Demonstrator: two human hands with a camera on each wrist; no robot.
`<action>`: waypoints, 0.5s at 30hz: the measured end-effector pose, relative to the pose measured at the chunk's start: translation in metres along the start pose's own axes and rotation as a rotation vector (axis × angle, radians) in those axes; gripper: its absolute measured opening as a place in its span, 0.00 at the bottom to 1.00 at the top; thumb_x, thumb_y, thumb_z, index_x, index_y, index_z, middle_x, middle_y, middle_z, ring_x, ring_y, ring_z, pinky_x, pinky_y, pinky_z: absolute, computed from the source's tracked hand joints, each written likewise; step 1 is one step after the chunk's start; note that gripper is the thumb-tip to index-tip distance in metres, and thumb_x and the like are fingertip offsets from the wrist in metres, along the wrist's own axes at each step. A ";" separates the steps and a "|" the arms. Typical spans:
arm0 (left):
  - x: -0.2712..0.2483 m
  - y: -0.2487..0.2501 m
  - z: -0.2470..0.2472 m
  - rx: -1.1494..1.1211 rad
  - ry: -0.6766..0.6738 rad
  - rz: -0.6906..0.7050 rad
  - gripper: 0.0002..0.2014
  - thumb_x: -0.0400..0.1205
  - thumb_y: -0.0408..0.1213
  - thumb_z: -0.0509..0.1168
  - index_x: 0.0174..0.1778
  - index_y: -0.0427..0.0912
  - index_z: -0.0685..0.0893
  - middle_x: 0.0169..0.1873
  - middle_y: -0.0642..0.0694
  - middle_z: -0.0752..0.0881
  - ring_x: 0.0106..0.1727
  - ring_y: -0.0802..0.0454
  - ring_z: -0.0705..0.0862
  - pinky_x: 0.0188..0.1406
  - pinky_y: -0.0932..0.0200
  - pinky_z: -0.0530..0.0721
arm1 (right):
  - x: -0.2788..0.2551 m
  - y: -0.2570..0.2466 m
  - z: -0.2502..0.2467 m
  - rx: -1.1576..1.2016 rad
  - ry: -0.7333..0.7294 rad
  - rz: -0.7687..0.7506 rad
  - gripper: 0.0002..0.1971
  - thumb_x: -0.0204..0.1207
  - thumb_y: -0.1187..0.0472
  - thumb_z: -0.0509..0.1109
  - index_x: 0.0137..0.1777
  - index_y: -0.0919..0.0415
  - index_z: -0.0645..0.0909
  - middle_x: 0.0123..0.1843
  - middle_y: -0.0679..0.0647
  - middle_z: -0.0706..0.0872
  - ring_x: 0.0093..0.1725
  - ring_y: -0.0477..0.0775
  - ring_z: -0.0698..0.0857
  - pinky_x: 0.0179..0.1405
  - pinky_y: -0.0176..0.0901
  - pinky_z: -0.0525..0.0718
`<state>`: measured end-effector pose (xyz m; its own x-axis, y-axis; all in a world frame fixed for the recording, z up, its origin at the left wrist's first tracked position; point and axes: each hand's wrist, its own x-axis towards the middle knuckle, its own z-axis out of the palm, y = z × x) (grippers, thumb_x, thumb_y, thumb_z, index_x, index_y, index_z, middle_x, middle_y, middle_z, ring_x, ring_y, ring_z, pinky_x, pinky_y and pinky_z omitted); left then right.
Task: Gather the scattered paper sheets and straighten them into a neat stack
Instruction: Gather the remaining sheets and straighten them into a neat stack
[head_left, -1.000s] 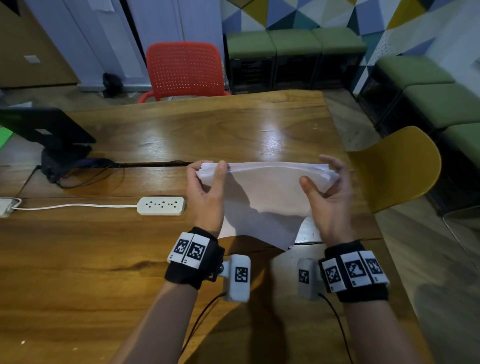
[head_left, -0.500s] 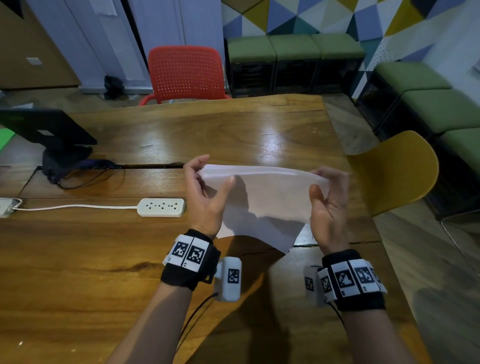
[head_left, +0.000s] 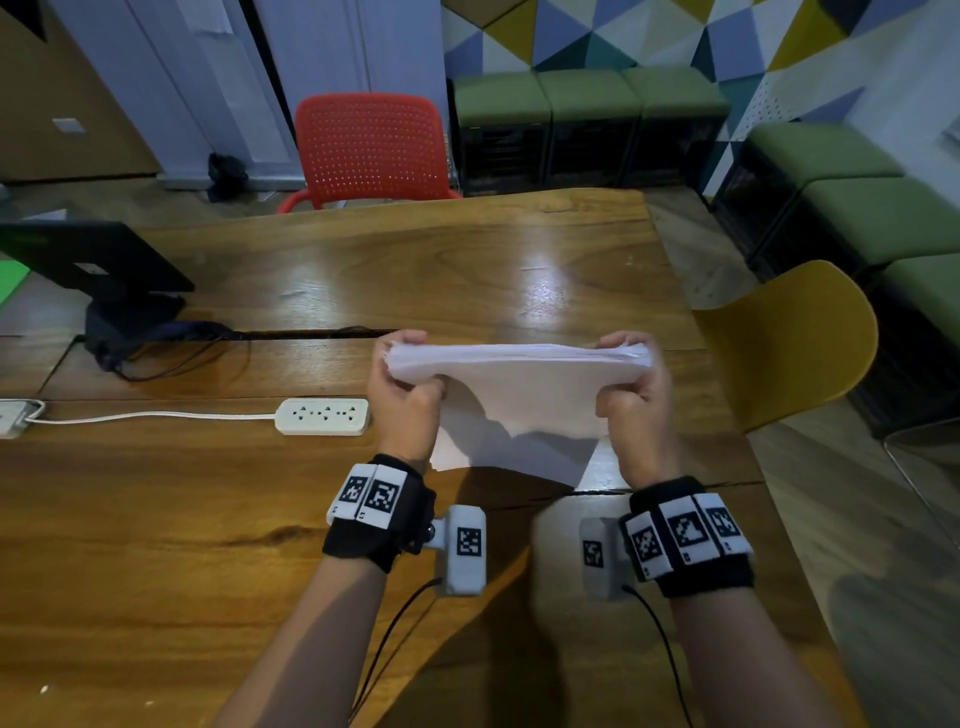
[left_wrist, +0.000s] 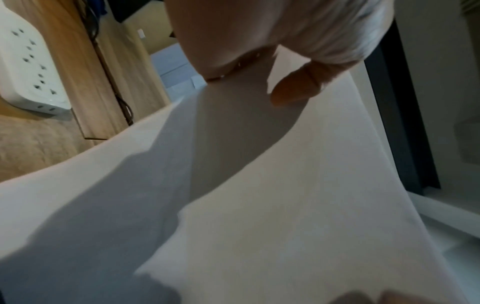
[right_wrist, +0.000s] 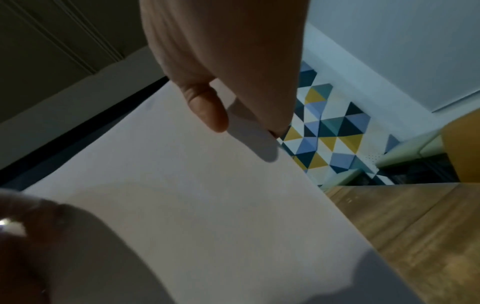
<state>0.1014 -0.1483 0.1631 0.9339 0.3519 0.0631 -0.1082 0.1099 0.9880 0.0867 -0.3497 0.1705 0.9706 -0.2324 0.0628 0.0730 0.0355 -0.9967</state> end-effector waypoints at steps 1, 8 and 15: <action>-0.001 0.000 0.001 -0.002 0.002 -0.013 0.20 0.59 0.24 0.57 0.47 0.40 0.75 0.37 0.47 0.78 0.33 0.63 0.77 0.30 0.70 0.76 | 0.000 0.001 0.000 -0.003 -0.013 0.001 0.27 0.51 0.73 0.57 0.53 0.57 0.72 0.49 0.52 0.77 0.45 0.48 0.77 0.29 0.30 0.77; -0.001 0.006 -0.002 0.010 -0.095 0.075 0.11 0.78 0.26 0.64 0.45 0.46 0.72 0.38 0.49 0.78 0.35 0.66 0.79 0.33 0.72 0.78 | 0.000 0.012 -0.009 -0.351 -0.035 -0.386 0.30 0.80 0.72 0.61 0.73 0.37 0.64 0.66 0.52 0.70 0.61 0.47 0.78 0.57 0.36 0.82; 0.001 0.006 -0.010 0.263 -0.099 0.302 0.20 0.80 0.20 0.59 0.58 0.51 0.78 0.38 0.45 0.75 0.42 0.62 0.75 0.51 0.66 0.74 | 0.005 0.016 -0.024 -0.791 0.215 -0.649 0.19 0.82 0.67 0.63 0.72 0.56 0.77 0.49 0.59 0.81 0.43 0.40 0.74 0.42 0.15 0.74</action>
<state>0.0982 -0.1384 0.1679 0.9032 0.2395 0.3561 -0.3035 -0.2301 0.9246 0.0871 -0.3738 0.1540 0.7318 -0.1498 0.6649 0.3196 -0.7862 -0.5289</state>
